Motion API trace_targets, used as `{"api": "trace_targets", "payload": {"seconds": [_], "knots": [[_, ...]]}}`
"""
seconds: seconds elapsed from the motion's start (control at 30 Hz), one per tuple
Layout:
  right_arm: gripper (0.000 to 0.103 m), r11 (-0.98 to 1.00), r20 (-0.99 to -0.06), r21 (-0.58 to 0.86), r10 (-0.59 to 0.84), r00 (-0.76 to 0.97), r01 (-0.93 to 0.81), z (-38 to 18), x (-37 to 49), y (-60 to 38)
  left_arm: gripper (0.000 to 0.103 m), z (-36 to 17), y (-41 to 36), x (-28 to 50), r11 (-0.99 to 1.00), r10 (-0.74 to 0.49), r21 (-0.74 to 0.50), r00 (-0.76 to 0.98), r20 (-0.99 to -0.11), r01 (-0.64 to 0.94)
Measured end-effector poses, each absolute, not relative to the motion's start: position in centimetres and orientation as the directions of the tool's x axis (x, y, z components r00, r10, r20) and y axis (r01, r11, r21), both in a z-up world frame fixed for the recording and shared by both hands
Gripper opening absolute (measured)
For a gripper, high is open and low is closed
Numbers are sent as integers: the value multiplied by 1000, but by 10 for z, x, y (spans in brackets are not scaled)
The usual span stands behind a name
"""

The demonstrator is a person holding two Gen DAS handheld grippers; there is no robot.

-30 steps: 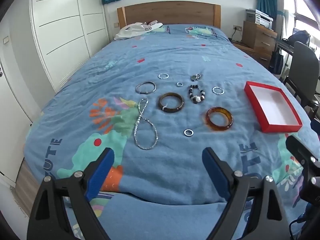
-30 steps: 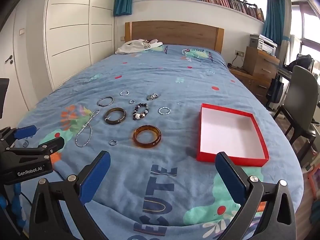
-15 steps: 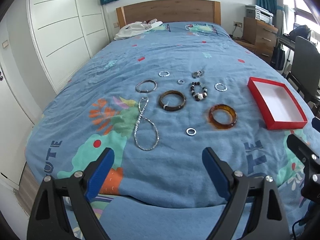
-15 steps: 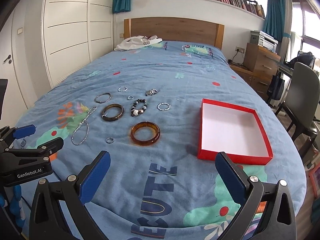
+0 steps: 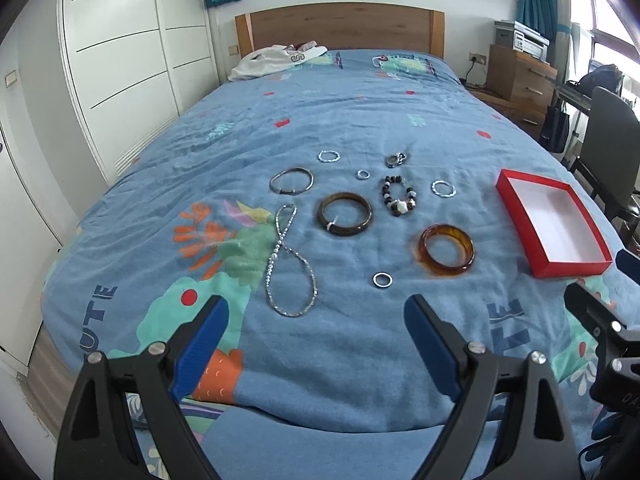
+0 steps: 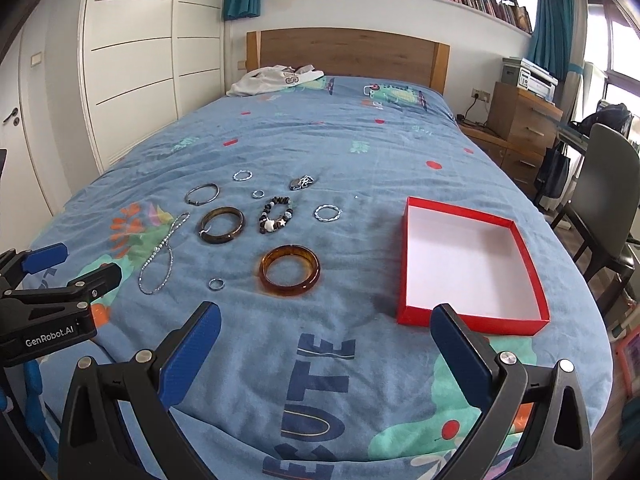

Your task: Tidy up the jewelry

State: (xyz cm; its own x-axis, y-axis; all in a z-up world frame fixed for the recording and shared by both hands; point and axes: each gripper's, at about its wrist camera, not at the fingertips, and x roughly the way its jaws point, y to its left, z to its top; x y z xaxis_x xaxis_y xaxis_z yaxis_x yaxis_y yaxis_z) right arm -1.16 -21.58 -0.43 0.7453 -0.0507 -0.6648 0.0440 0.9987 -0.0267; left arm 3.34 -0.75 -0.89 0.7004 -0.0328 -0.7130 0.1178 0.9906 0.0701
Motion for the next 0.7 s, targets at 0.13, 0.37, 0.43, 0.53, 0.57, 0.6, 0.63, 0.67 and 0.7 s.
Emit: {"api": "trace_targets", "payload": {"seconds": [0.13,0.37,0.43,0.53,0.57,0.6,0.63,0.67,0.7], "knots": [[102,999,-671,-29,-52,739,43,-7,-8,-215,89,-11,-8,38,990,-40,65,688,-724,127],[102,999,-672,-29,-48,739,39,-9,-2,-216,89,-18,-5,49,991,-21,73,677,-735,110],[102,999,-668,-32,-50,742,38,-10,0,-216,89,-20,-1,51,992,-12,77,682,-731,99],[102,999,-670,-29,-46,741,35,-13,5,-217,89,-22,7,53,995,9,76,689,-725,67],[102,999,-674,-26,-41,738,32,-14,7,-218,89,-24,12,55,996,17,73,686,-727,53],[102,999,-676,-24,-37,736,28,-15,8,-217,89,-25,16,57,997,22,70,683,-731,43],[102,999,-680,-22,-32,733,23,-18,11,-216,89,-27,19,58,997,25,68,679,-734,36],[102,1000,-683,-21,-28,730,18,-20,12,-216,89,-28,22,60,997,32,69,674,-738,29],[102,1000,-685,-18,-23,728,15,-21,14,-215,89,-30,25,62,997,38,70,668,-743,22]]}}
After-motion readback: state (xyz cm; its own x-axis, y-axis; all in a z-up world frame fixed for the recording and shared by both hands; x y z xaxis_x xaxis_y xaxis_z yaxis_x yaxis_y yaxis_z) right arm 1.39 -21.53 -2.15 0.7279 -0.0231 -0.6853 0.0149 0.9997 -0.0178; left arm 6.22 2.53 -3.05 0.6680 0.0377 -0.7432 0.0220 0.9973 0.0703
